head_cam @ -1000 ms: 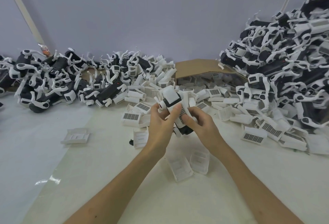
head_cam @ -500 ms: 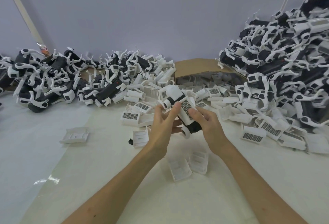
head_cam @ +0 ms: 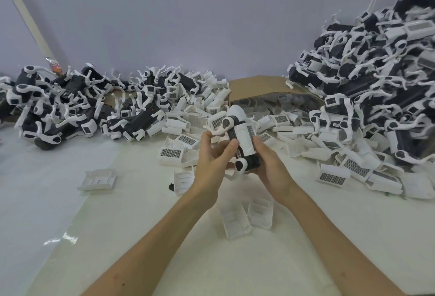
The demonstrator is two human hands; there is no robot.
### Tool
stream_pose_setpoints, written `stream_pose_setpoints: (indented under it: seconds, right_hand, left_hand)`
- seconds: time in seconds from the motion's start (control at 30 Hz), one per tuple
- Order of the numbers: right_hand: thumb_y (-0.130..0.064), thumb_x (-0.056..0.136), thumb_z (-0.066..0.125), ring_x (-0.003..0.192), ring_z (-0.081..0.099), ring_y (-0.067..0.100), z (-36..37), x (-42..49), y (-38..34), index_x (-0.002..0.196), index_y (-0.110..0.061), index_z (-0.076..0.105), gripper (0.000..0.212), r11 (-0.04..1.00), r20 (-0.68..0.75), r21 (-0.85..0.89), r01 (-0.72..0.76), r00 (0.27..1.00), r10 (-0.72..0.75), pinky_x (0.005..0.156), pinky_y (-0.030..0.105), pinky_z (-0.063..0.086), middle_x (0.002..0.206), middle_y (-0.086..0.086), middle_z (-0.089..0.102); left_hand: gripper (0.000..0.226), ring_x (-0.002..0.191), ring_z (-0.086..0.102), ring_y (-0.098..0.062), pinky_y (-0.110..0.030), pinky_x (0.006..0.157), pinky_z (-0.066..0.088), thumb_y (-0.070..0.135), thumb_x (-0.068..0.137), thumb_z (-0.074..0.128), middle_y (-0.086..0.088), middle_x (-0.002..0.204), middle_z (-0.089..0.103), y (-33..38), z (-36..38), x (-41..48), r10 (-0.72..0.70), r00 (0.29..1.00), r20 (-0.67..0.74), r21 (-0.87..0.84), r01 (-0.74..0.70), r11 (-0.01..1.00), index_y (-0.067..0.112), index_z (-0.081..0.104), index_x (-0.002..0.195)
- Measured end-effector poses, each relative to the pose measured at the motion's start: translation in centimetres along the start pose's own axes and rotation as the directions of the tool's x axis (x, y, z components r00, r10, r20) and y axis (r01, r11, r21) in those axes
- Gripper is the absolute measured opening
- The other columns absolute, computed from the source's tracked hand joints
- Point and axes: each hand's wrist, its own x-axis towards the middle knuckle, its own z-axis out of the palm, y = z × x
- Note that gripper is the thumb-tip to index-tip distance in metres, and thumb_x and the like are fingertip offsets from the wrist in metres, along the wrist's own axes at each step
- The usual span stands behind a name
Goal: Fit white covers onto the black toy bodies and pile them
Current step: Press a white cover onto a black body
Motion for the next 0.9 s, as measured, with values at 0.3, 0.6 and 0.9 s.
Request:
stream_pose_setpoints:
  seconds: [0.3, 0.6, 0.9]
  right_hand:
    - [-0.030, 0.086, 0.075, 0.098, 0.070, 0.017, -0.8, -0.1, -0.8, 0.111, -0.027, 0.067, 0.027, 0.968, -0.080, -0.115, 0.223, 0.969, -0.233, 0.083, 0.031, 0.057, 0.103, -0.001, 0.074]
    - [-0.032, 0.088, 0.062, 0.106, 0.069, 0.030, -2.1, -0.3, -1.3, 0.119, -0.011, 0.069, 0.038, 0.980, -0.043, -0.063, 0.191, 0.980, -0.194, 0.091, 0.043, 0.058, 0.113, 0.021, 0.071]
    - [-0.033, 0.081, 0.070, 0.079, 0.062, 0.027, -1.1, -0.1, -0.7, 0.105, -0.013, 0.057, 0.033, 0.978, -0.121, -0.066, 0.199, 0.971, -0.206, 0.077, 0.039, 0.055, 0.086, 0.024, 0.068]
  left_hand:
    - [0.026, 0.084, 0.073, -0.018, -0.042, 0.088, 0.058, 0.024, 0.087, 0.075, 0.005, 0.091, 0.070, -0.3, 0.2, -0.1, 0.059, 0.998, 0.020, 0.089, -0.061, 0.994, 0.025, 0.050, 0.093]
    - [0.009, 0.066, 0.068, -0.013, -0.020, 0.057, 0.052, 0.013, 0.098, 0.064, -0.001, 0.088, 0.075, -0.4, -0.3, 0.4, -0.052, 0.994, -0.095, -0.035, 0.049, 0.998, 0.017, 0.057, 0.100]
    - [0.017, 0.082, 0.071, -0.015, -0.037, 0.084, 0.055, 0.009, 0.088, 0.076, 0.003, 0.091, 0.074, -0.2, -0.3, 0.4, 0.007, 0.997, -0.083, 0.028, -0.005, 1.000, 0.017, 0.062, 0.092]
